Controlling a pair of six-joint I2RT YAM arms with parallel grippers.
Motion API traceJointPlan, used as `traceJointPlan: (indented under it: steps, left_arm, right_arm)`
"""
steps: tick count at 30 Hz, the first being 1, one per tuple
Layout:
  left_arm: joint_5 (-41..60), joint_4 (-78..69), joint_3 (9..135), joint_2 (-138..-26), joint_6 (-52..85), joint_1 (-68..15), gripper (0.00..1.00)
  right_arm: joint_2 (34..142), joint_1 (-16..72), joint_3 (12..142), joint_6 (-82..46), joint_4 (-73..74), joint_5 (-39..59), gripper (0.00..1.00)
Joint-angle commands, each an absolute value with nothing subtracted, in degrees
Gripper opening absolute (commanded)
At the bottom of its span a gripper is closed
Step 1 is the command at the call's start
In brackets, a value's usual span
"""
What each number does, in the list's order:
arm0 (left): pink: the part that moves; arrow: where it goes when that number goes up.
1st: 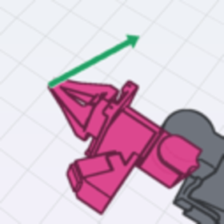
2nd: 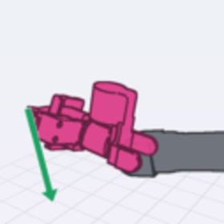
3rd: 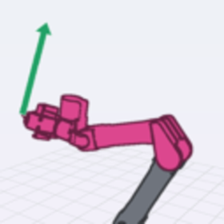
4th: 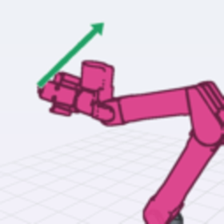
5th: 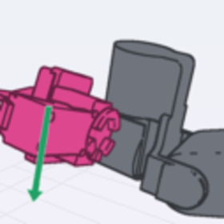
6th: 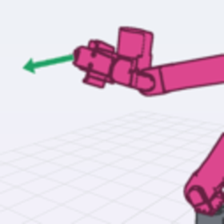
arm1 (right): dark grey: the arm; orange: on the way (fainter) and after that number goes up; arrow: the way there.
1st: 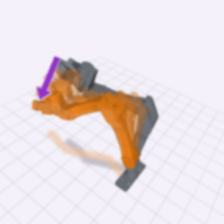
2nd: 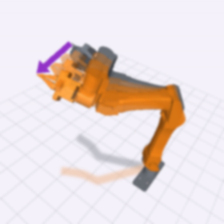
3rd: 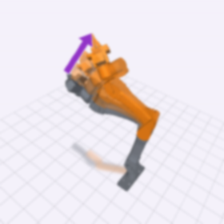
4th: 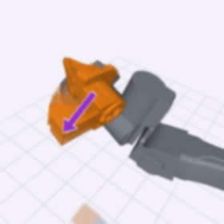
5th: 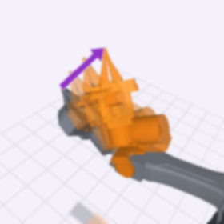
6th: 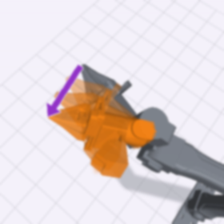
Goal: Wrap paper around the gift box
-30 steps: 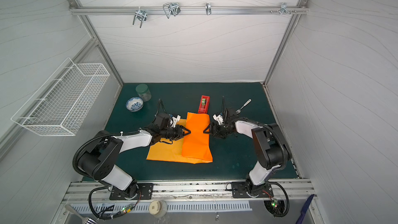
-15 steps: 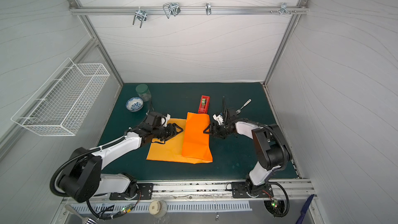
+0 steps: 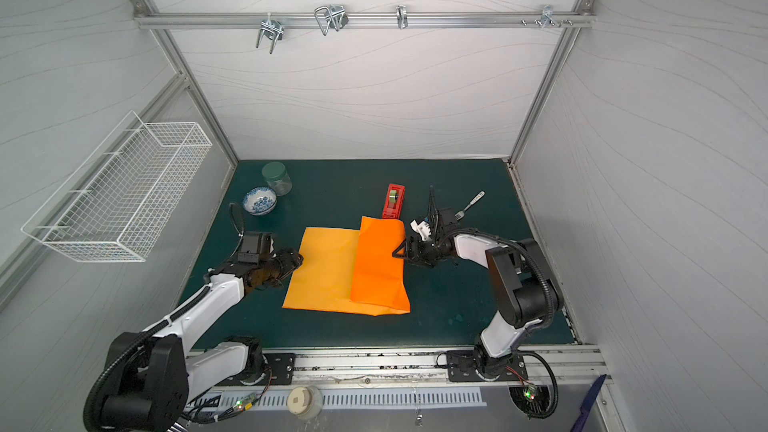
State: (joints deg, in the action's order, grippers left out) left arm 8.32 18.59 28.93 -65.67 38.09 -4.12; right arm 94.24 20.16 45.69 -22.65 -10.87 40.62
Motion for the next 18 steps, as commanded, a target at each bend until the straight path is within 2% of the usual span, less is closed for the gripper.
traceJointPlan:
  steps: [1, 9, 18]
  left_arm:
    - [7.4, 22.7, 29.3, -65.4, 38.4, -4.2, 0.76]
    - [-1.3, 33.1, 22.4, -49.7, 46.2, -8.9, 0.79]
    - [0.9, 35.6, 20.4, -48.0, 50.0, -13.0, 0.77]
  right_arm:
    - [96.9, 20.3, 43.6, -21.4, -16.7, 32.9, 0.77]
    - [96.6, 20.2, 43.4, -21.6, -16.4, 33.4, 0.77]
    - [96.3, 20.2, 43.4, -21.7, -16.3, 33.7, 0.76]
